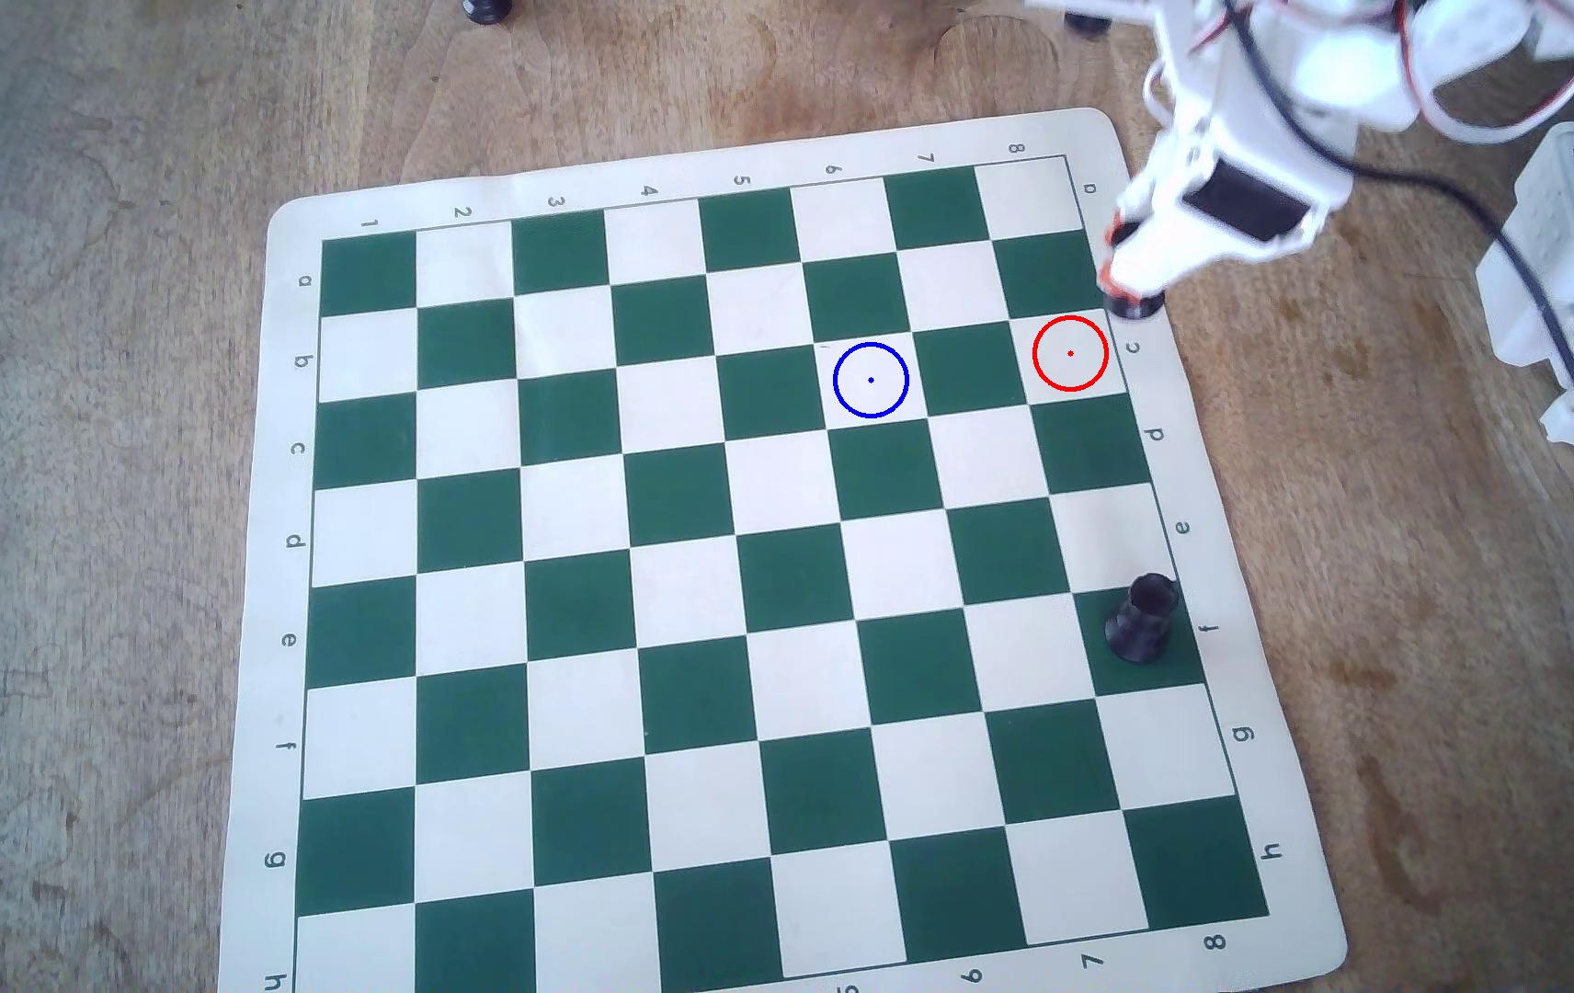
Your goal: Move the chess piece from red to blue
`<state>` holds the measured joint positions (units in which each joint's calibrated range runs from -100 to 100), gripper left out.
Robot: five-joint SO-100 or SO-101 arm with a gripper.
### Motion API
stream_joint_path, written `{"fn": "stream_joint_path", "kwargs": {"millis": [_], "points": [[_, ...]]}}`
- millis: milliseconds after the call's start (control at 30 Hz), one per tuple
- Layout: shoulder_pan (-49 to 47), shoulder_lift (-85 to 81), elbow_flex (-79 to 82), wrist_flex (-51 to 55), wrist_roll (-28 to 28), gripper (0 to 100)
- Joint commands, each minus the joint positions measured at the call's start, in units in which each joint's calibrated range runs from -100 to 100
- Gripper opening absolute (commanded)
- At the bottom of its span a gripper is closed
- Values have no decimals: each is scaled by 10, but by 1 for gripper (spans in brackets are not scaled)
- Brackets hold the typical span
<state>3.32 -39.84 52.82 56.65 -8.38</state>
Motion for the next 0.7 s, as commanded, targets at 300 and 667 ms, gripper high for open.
{"fn": "stream_joint_path", "kwargs": {"millis": [300, 667], "points": [[-21, 107, -247, -6, -17, 0], [-38, 270, -228, -180, -23, 0]]}}
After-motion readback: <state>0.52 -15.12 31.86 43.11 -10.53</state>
